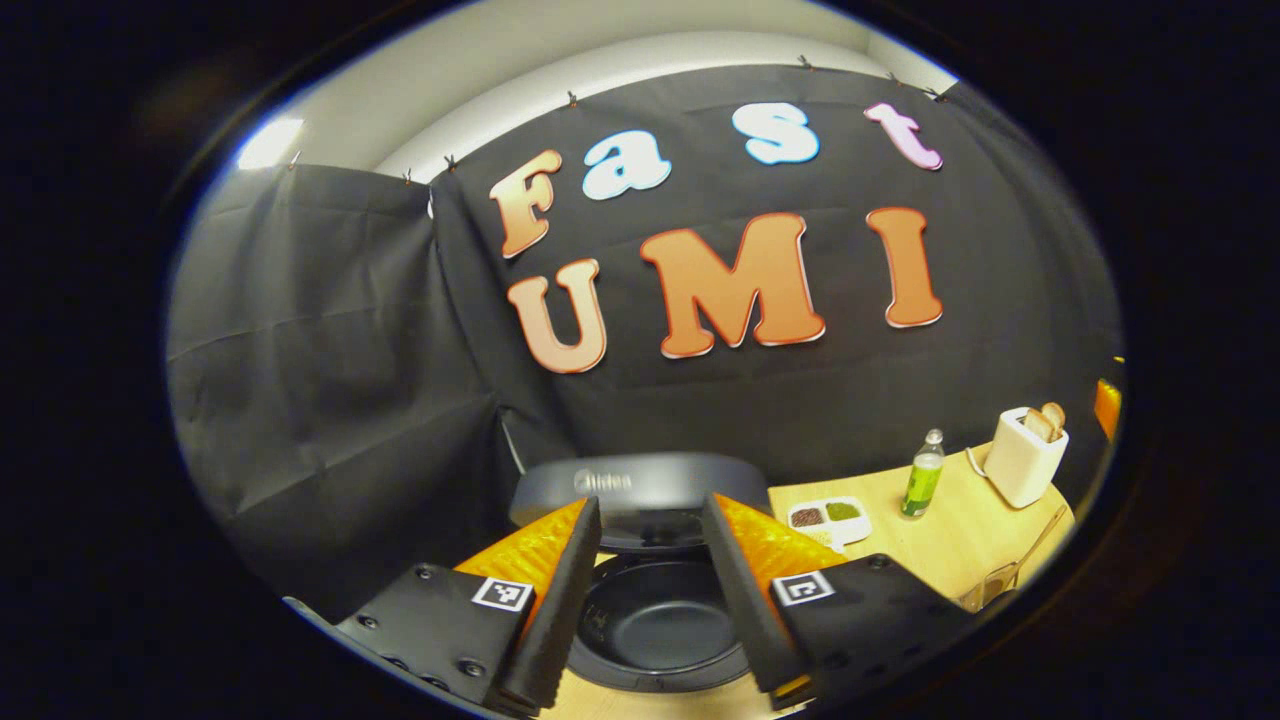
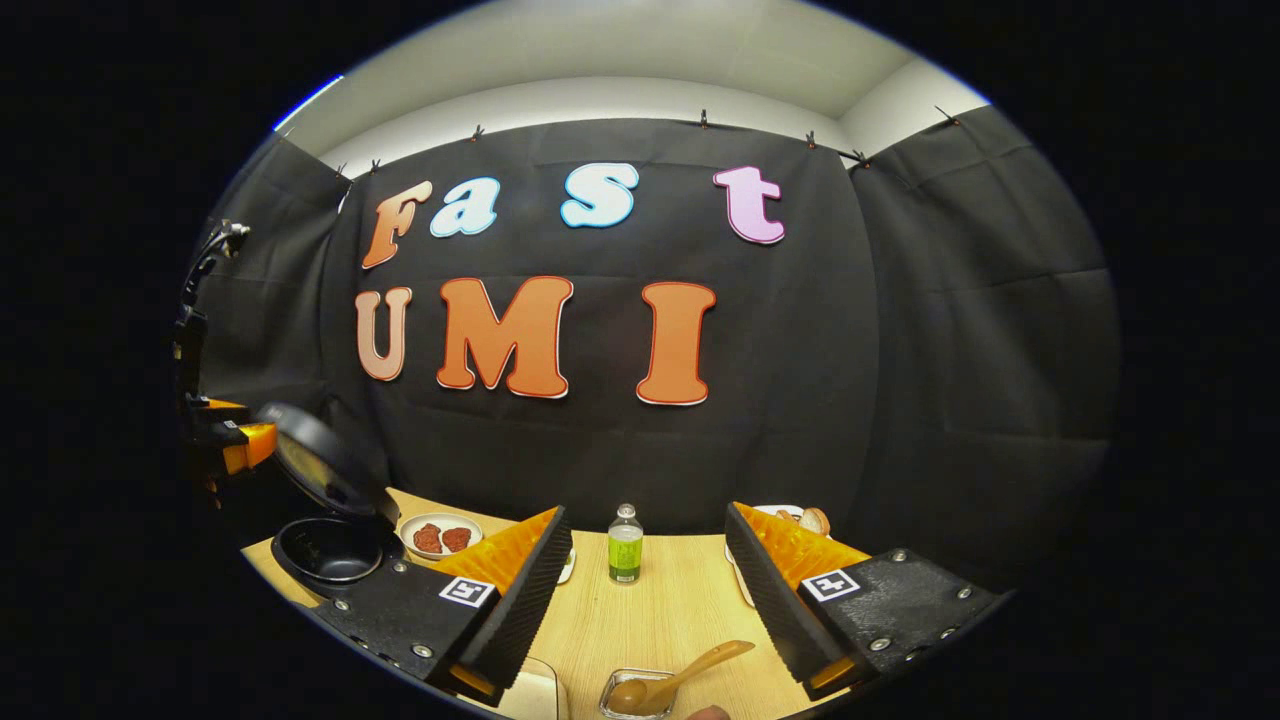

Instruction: Close the left gripper, press the button to open the rice cooker; take a wooden spoon from the chopstick holder with the right hand, scoop a spoonful of rice and pour it into the rice cooker, then put the wooden spoon back into the chopstick holder.

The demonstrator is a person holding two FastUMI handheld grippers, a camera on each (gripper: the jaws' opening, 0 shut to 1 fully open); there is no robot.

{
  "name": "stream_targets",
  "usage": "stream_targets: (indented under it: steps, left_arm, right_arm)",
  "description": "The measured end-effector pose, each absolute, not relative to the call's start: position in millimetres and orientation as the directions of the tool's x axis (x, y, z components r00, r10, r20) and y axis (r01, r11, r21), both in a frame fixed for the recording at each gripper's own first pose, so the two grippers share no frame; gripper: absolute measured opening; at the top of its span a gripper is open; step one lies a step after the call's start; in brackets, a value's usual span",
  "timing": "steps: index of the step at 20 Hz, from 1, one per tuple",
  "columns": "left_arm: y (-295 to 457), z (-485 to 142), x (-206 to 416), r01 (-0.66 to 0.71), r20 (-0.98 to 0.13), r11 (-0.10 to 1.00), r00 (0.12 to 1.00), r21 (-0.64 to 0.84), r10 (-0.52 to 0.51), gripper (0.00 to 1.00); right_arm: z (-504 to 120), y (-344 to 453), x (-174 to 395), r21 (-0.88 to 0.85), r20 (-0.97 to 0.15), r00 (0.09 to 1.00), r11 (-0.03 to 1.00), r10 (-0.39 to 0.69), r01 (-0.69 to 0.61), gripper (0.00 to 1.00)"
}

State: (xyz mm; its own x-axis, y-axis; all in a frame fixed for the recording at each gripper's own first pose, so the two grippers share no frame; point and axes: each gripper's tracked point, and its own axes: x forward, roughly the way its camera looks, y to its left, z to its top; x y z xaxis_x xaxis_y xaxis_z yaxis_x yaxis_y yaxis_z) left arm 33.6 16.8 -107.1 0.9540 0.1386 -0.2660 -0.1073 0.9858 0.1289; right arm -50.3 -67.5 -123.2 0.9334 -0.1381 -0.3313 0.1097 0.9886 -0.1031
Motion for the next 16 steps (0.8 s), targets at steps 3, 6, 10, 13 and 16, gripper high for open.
stream_targets:
  steps: [3, 6, 10, 13, 16]
  left_arm:
    - [-12.7, -109.2, 28.7, -0.017, -0.277, 0.99, 0.959, 0.139, 0.056, 0.7]
    - [-30.5, -101.6, 25.9, 0.011, -0.247, 0.991, 0.969, 0.135, 0.023, 0.87]
    - [-49.5, -104.5, 18.9, 0.043, -0.253, 0.991, 0.967, 0.127, -0.01, 0.87]
    - [-54.7, -111.4, 12.8, 0.043, -0.269, 0.992, 0.963, 0.119, -0.009, 1.0]
    - [-53.4, -106.4, 7.6, 0.024, -0.261, 0.991, 0.965, 0.129, 0.011, 0.87]
  right_arm:
    - [-129.0, -76.1, -54.7, -0.117, -0.346, 0.926, 0.986, -0.153, 0.119, 0.96]
    - [-140.9, -84.0, -61.6, -0.109, -0.372, 0.915, 0.986, -0.155, 0.122, 0.96]
    - [-161.7, -97.2, -71.7, -0.093, -0.418, 0.893, 0.986, -0.165, 0.139, 0.96]
    - [-185.6, -107.1, -78.0, -0.082, -0.464, 0.869, 0.985, -0.172, 0.151, 0.96]
    - [-216.7, -114.3, -84.2, -0.048, -0.523, 0.836, 0.985, -0.166, 0.165, 0.96]
